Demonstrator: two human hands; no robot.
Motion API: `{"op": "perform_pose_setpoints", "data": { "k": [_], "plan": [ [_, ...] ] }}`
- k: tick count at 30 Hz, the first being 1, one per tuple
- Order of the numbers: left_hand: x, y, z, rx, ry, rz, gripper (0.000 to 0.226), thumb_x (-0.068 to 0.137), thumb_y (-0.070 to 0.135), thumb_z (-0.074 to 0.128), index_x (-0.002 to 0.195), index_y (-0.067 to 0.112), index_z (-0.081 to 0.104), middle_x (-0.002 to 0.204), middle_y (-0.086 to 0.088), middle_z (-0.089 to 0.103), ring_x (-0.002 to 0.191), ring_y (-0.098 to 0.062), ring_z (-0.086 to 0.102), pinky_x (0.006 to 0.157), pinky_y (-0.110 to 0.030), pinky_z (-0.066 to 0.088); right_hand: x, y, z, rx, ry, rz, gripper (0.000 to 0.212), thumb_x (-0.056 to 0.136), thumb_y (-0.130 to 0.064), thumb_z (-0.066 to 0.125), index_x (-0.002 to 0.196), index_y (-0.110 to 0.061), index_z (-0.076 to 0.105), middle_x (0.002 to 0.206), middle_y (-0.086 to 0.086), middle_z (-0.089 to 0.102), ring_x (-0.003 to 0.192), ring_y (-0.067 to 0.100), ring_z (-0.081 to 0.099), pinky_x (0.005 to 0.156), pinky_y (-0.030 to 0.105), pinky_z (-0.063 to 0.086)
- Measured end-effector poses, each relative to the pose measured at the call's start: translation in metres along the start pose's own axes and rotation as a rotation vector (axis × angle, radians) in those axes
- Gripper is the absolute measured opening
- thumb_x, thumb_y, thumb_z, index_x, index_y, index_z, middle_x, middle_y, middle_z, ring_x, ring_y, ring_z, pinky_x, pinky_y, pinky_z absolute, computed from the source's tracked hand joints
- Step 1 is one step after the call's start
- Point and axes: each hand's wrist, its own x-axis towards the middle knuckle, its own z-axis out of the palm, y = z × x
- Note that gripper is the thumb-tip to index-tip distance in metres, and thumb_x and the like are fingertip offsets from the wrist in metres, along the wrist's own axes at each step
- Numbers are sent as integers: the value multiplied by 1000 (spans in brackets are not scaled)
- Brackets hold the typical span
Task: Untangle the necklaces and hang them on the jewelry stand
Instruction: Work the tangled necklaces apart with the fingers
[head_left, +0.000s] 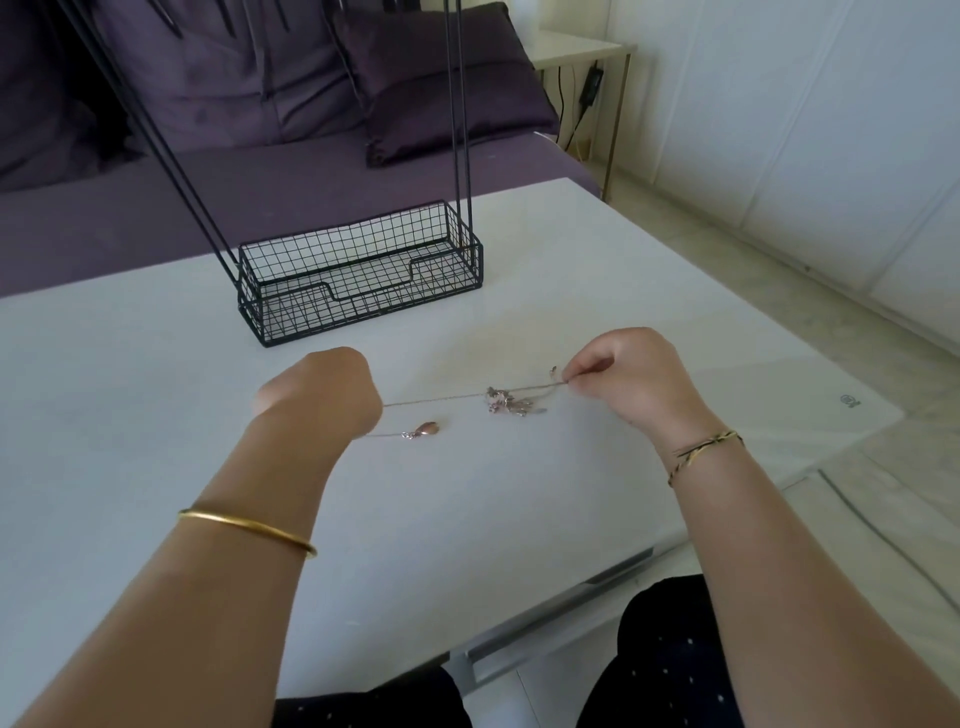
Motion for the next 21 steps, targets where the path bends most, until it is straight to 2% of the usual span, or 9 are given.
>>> {"op": "perform_pose_setpoints", "data": {
  "k": [3, 6, 9, 11, 13, 15, 16, 19, 21],
  "plan": [
    [-1, -1, -2, 18, -7, -42, 10, 90, 13, 50, 93, 16, 59, 94, 0, 56, 89, -22, 53, 68, -32, 38, 0, -1, 0, 60, 38, -2, 9, 78, 2, 67, 79, -4, 74, 64, -12, 58, 58, -2, 53, 53, 5, 37],
    [-3, 1, -7, 39, -18, -81, 11, 89, 8, 47, 79, 14, 50, 89, -3, 54, 88, -24, 51, 74, -33, 40, 0, -2, 2, 70, 39, -1, 9, 80, 1, 65, 80, -3, 73, 64, -10, 56, 57, 2, 49, 48, 6, 35],
    [-9, 5, -11, 65, -14, -120, 19, 88, 4, 46, 71, 13, 42, 76, -3, 46, 84, -24, 50, 73, -32, 40, -2, -7, 4, 145, 11, 30, 8, 85, -4, 62, 84, -4, 70, 64, -6, 54, 52, 2, 45, 43, 8, 31],
    [-14, 9, -10, 66, -29, -105, 16, 87, 3, 45, 74, 11, 45, 76, -3, 45, 84, -24, 50, 72, -31, 40, -4, -15, 2, 285, -10, 60, 11, 89, -6, 59, 81, -8, 67, 65, -2, 57, 44, -1, 43, 43, 9, 30],
    [-20, 17, -9, 102, -43, -76, 12, 88, 3, 45, 94, 7, 54, 91, -6, 52, 97, -26, 50, 75, -32, 39, -6, -22, -1, 395, -17, 62, 19, 91, -5, 56, 76, -14, 63, 66, -1, 58, 43, 0, 41, 45, 14, 30],
    [-21, 28, -7, 119, 23, 6, 28, 90, 8, 49, 117, 8, 54, 116, -10, 52, 115, -28, 45, 79, -33, 38, -8, -29, -4, 465, -41, 45, 22, 92, -3, 53, 76, -15, 63, 67, -1, 59, 48, 7, 40, 44, 16, 31],
    [-19, 34, -4, 56, 71, 90, 33, 90, 11, 53, 122, 10, 53, 123, -10, 51, 117, -28, 45, 82, -34, 40, -10, -31, -5, 489, -55, 37, 22, 92, -3, 53, 77, -15, 63, 67, -1, 59, 50, 8, 39, 44, 15, 31],
    [-15, 52, 8, -341, 20, 396, 33, 88, 18, 61, 121, 17, 58, 120, -5, 55, 111, -25, 54, 93, -38, 47, -11, -36, -8, 551, -68, 7, 20, 92, -2, 52, 80, -14, 64, 69, -1, 60, 52, 8, 40, 44, 15, 31],
    [-16, 63, 16, -436, -47, 481, 26, 87, 22, 65, 112, 20, 62, 110, 0, 58, 104, -20, 56, 92, -37, 47, -12, -38, -10, 609, -72, -18, 20, 93, -2, 52, 82, -12, 65, 70, -1, 60, 52, 8, 41, 44, 16, 31]
  ]
}}
